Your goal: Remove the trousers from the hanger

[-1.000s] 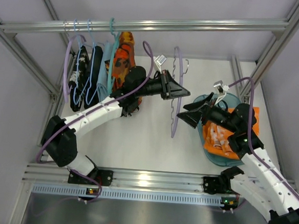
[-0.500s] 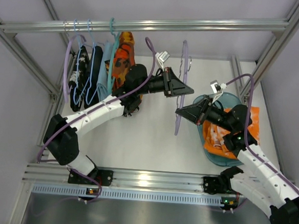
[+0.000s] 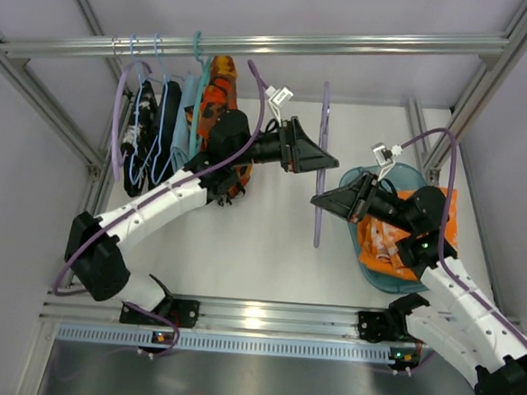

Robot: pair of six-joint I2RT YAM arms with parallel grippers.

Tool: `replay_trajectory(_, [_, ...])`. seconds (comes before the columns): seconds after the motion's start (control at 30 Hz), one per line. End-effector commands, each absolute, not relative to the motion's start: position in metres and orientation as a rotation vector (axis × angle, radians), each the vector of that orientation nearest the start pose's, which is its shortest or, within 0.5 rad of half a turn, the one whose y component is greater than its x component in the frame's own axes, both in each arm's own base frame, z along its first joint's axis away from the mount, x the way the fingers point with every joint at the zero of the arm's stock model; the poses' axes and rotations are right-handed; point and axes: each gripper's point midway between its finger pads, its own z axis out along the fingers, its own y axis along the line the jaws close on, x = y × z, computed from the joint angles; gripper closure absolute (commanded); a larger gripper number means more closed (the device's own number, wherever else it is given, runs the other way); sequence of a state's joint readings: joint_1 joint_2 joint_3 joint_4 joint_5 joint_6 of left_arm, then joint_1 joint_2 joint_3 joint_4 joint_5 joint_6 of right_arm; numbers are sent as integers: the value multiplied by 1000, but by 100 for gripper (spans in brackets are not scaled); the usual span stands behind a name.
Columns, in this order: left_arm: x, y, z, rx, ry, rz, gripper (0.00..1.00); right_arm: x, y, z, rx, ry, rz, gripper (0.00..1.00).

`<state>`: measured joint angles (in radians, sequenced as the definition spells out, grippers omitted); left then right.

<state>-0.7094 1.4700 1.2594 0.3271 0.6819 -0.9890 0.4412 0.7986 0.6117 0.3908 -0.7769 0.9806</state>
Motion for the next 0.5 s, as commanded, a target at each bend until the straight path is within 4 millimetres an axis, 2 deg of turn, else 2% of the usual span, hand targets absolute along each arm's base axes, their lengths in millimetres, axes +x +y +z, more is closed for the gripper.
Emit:
replay_trajectory(0.0, [226, -364, 421, 542, 1593, -1714, 3, 172, 242, 380, -379, 1484, 1671, 100])
replay_trajectory(0.03, [229, -358, 421, 537, 1591, -1691, 2, 173, 241, 383, -381, 1476, 1671, 100])
replay_trajectory(0.07, [230, -355, 412, 555, 1614, -1652, 2, 176, 238, 387, -378, 1464, 1664, 100])
replay_trajectory(0.1, [225, -349, 417, 567, 1595, -1635, 2, 177, 238, 392, -393, 1453, 1664, 100])
replay_trajectory(0.17, [225, -341, 410, 594, 1602, -1577, 2, 181, 236, 397, -404, 1439, 1650, 100])
replay_trajectory(0.23, [219, -329, 416, 629, 1574, -1530, 2, 184, 236, 403, -454, 1409, 1627, 100])
replay_trajectory(0.37, [216, -313, 416, 703, 1558, -1404, 2, 197, 236, 407, -550, 1364, 1530, 100])
replay_trajectory(0.4, [215, -309, 411, 705, 1587, -1391, 2, 202, 238, 403, -572, 1374, 1541, 100])
replay_trajectory(0.47, [211, -302, 414, 713, 1572, -1369, 2, 211, 238, 407, -595, 1351, 1536, 100])
